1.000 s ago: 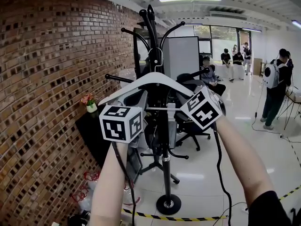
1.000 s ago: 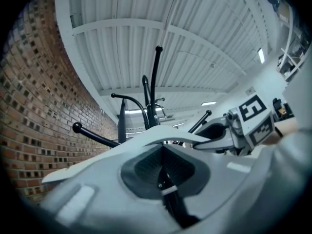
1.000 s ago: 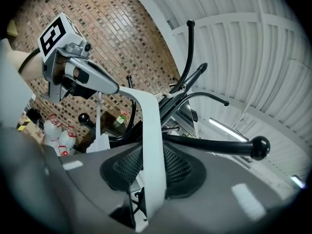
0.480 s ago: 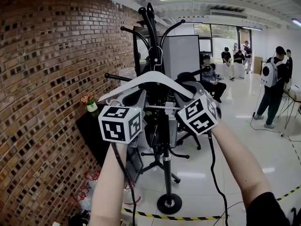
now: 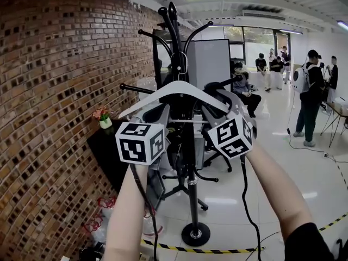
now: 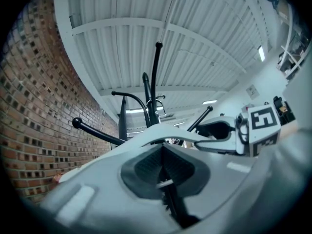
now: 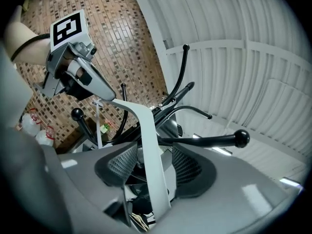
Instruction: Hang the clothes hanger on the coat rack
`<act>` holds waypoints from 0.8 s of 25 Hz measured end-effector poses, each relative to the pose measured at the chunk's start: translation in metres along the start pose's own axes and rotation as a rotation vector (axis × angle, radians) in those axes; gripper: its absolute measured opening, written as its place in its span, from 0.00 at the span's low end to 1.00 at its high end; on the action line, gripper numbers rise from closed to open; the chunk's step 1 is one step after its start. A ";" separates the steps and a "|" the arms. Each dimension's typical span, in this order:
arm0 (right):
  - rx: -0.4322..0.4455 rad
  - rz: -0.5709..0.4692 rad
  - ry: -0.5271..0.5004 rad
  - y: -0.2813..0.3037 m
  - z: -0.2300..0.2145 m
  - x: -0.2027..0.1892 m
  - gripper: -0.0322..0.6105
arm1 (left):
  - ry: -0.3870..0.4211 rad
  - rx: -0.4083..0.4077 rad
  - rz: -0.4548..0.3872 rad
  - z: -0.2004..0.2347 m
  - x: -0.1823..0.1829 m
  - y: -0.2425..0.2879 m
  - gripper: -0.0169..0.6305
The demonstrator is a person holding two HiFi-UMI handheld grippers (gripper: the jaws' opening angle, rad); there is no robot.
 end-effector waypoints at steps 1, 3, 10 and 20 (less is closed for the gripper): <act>-0.008 -0.009 0.001 -0.003 -0.001 -0.001 0.40 | 0.000 0.003 -0.005 0.000 0.000 -0.001 0.03; -0.021 -0.022 0.007 -0.009 -0.002 -0.002 0.41 | 0.000 0.018 -0.021 -0.001 0.002 -0.005 0.03; -0.074 -0.132 0.073 -0.043 -0.011 0.001 0.41 | 0.004 0.054 -0.083 -0.002 0.013 -0.032 0.03; -0.020 -0.324 0.252 -0.119 0.010 0.017 0.34 | -0.078 -0.069 -0.181 -0.058 0.000 -0.080 0.03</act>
Point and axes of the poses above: the fingertips, and each gripper's own axes: y forward along the fingers, z to its left, x out of its top, the point moved 9 cm from there along -y, backward along the fingers, and after that the axes turned 11 degrees about z, right-handed, at the moved point
